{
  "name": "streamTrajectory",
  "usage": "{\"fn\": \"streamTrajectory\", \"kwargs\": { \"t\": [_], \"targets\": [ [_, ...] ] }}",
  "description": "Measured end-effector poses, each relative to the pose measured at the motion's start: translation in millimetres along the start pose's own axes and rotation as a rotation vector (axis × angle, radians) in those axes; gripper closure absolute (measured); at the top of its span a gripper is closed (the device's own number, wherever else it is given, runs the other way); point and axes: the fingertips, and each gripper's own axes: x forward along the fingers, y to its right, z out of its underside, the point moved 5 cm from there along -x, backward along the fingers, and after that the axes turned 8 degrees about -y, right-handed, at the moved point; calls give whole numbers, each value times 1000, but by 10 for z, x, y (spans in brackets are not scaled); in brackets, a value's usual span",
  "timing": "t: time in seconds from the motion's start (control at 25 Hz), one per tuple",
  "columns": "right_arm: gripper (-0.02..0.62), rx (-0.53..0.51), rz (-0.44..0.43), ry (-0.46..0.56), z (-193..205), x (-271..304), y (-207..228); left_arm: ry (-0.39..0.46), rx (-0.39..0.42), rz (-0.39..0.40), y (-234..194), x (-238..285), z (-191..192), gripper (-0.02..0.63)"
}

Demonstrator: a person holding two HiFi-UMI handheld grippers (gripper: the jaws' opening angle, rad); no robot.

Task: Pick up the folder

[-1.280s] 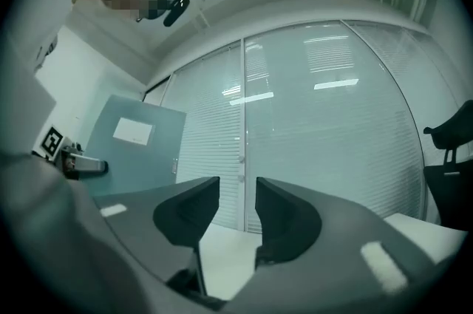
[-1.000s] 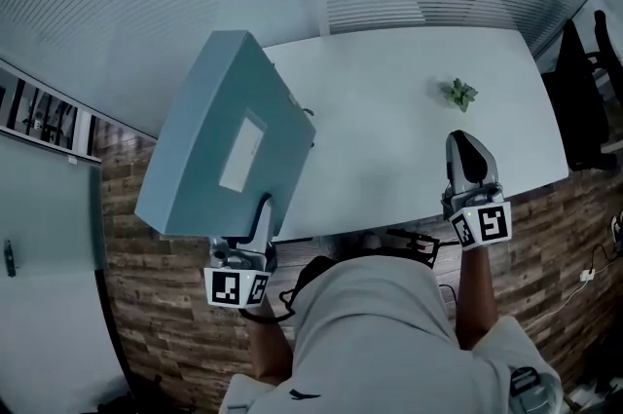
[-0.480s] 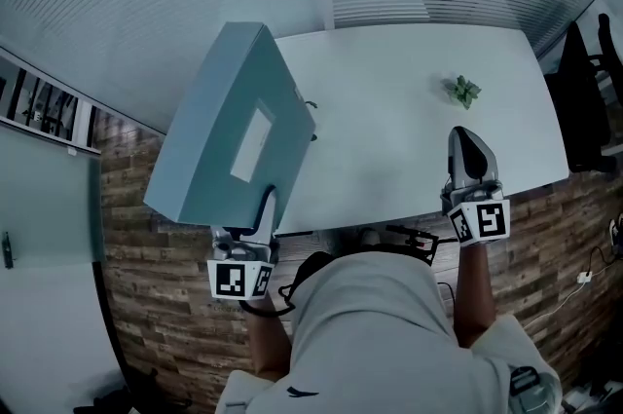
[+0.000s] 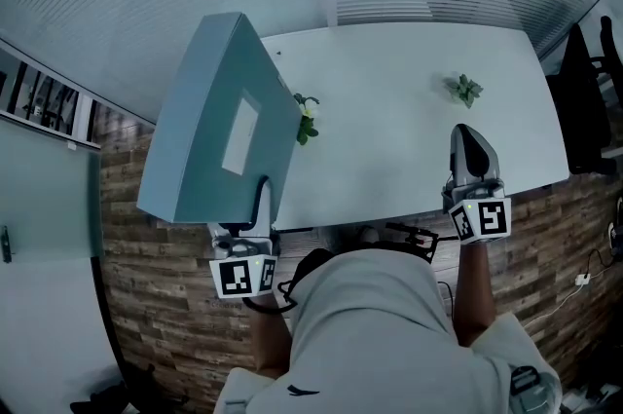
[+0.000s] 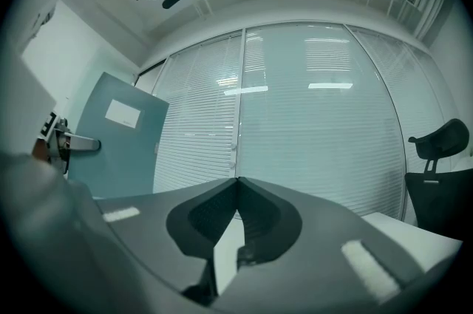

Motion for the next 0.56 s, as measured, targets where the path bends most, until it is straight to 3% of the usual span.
{"fn": "streamTrajectory", "kwargs": {
  "t": [0.16,0.56],
  "targets": [
    [597,5,1,-3,27,1,2,27,-7,-80,-65,-27,-68,308],
    [597,11,-4,-7,2,54,-33,6,22,-48,11,19,-37,308]
  ]
}}
